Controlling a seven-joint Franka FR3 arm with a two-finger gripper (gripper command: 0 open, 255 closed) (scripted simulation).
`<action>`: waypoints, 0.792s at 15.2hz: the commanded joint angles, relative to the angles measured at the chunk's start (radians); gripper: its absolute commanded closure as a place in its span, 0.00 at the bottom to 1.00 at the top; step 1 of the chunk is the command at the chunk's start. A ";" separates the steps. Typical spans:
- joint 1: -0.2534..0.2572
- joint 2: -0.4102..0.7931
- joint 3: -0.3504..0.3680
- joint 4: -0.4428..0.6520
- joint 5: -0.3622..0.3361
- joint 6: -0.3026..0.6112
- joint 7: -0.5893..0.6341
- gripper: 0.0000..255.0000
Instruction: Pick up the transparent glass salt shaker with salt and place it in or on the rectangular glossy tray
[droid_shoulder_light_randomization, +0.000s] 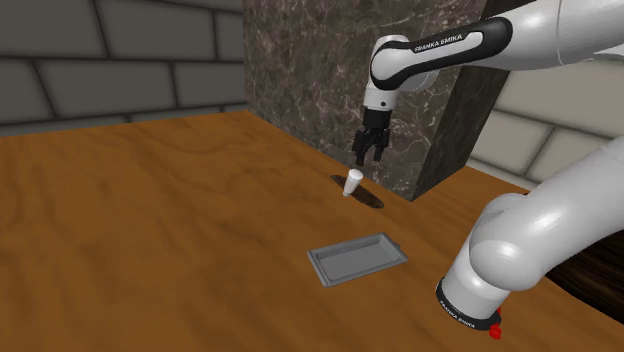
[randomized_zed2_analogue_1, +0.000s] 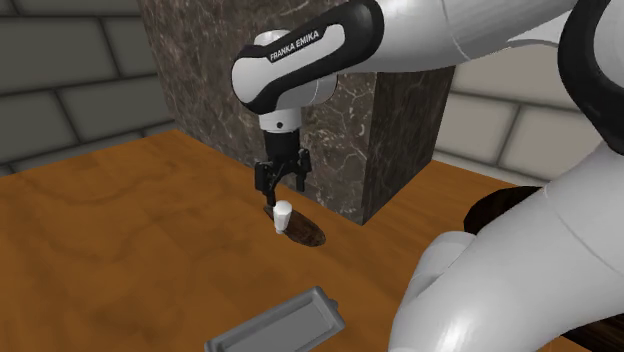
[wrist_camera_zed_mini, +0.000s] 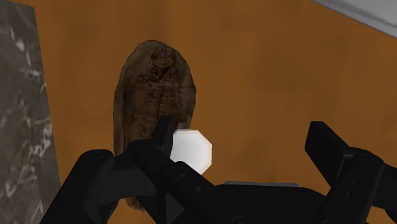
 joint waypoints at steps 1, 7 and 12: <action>0.005 0.079 -0.033 0.028 0.017 0.052 -0.054 0.00; 0.012 0.266 -0.097 0.101 0.088 0.152 -0.188 0.00; 0.015 0.288 -0.098 0.052 0.099 0.221 -0.196 0.00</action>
